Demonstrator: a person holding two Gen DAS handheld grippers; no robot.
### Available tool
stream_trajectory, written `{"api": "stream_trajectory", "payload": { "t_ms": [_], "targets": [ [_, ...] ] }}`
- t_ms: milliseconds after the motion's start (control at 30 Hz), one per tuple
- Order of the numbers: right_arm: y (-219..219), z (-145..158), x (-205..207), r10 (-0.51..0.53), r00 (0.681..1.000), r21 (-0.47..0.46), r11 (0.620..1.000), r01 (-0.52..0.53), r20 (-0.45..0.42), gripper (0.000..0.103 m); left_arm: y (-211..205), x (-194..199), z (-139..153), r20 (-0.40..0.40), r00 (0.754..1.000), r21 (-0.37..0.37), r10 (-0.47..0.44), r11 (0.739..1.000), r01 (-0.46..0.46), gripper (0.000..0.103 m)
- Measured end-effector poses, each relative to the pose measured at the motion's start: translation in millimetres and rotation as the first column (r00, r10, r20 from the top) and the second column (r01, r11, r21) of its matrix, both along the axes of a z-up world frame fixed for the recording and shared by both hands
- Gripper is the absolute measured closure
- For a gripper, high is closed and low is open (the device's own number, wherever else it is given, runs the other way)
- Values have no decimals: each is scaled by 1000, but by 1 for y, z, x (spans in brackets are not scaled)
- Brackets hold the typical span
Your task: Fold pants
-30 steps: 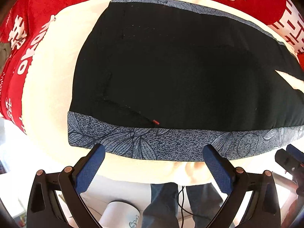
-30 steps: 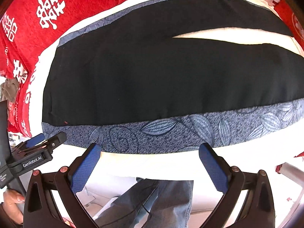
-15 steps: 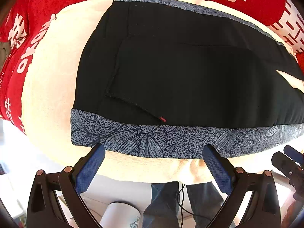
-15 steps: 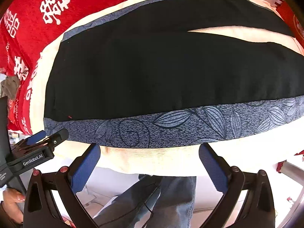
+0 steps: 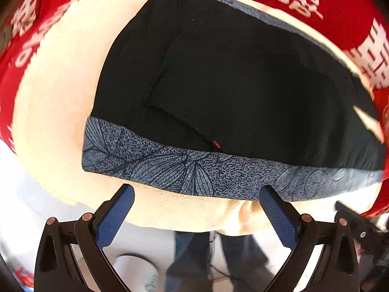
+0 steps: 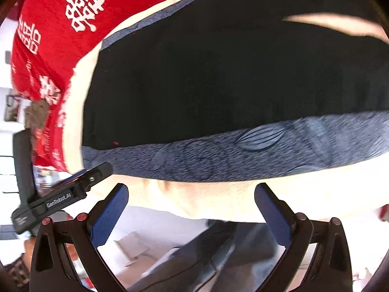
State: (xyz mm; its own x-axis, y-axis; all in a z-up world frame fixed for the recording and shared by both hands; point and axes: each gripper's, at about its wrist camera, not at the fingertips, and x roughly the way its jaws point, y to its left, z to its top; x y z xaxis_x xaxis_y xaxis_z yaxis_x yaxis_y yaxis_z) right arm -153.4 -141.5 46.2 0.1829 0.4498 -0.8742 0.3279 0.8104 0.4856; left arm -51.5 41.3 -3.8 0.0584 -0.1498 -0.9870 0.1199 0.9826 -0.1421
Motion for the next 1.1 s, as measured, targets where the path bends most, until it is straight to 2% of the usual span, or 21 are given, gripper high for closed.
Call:
{"api": "stream_trajectory", "payload": {
  "t_ms": [67, 133, 200, 233, 267, 367, 433, 500, 533, 567, 600, 733, 867, 900, 933, 967, 1033, 1100],
  "targets": [
    [2, -12, -2, -33, 999, 113, 993, 33, -4, 0, 6, -2, -1, 0, 1000, -46, 13, 999, -13, 0],
    [4, -23, -5, -56, 998, 170, 984, 57, -12, 3, 11, -3, -4, -2, 1000, -78, 18, 997, -18, 0],
    [8, -39, -7, -82, 996, 238, 967, 87, -30, 19, 15, -5, -8, -9, 1000, -108, 20, 994, -21, 0],
    [10, -48, -8, -93, 995, 266, 959, 101, -42, 31, 17, -5, -10, -15, 1000, -125, 23, 992, -25, 0],
    [11, -56, -9, -106, 993, 292, 949, 115, -48, 35, 18, -6, -12, -22, 999, -140, 29, 990, -32, 0],
    [14, -72, -8, -159, 986, 350, 922, 165, -46, 35, 23, -7, -16, -46, 997, -198, 56, 978, -64, 0],
    [12, -78, -7, -211, 977, 413, 886, 209, -41, 36, 27, -8, -21, -62, 995, -221, 78, 971, -90, 0],
    [11, -83, -4, -269, 962, 475, 840, 261, -53, 49, 32, -6, -26, -88, 990, -236, 109, 963, -127, 0],
    [12, -84, -3, -285, 957, 499, 822, 276, -59, 69, 35, -6, -29, -103, 986, -248, 128, 957, -151, 0],
    [13, -84, 0, -305, 950, 513, 806, 295, -68, 87, 39, -5, -34, -130, 978, -273, 161, 943, -191, 0],
    [13, -79, 3, -315, 947, 531, 794, 297, -60, 93, 42, -4, -37, -150, 971, -289, 184, 931, -221, 0],
    [17, -48, 13, -289, 957, 558, 797, 231, 16, 94, 51, 5, -42, -222, 934, -398, 280, 848, -349, 0],
    [18, -32, 16, -243, 968, 555, 814, 174, 53, 94, 48, 24, -37, -204, 918, -439, 340, 806, -397, 0],
    [18, -30, 17, -225, 973, 549, 820, 159, 55, 94, 50, 29, -36, -193, 916, -440, 352, 803, -402, 13],
    [18, -31, 17, -213, 976, 545, 825, 150, 53, 94, 50, 35, -36, -192, 916, -455, 353, 794, -402, 36],
    [18, -33, 17, -200, 978, 540, 830, 142, 51, 91, 49, 38, -40, -198, 917, -466, 346, 790, -399, 45],
    [15, -40, 14, -186, 982, 523, 841, 138, 40, 90, 49, 44, -45, -192, 926, -468, 325, 799, -378, 68],
    [6, -48, 8, -193, 981, 505, 849, 155, 23, 88, 52, 48, -45, -182, 936, -477, 300, 805, -351, 71]
  ]
}}
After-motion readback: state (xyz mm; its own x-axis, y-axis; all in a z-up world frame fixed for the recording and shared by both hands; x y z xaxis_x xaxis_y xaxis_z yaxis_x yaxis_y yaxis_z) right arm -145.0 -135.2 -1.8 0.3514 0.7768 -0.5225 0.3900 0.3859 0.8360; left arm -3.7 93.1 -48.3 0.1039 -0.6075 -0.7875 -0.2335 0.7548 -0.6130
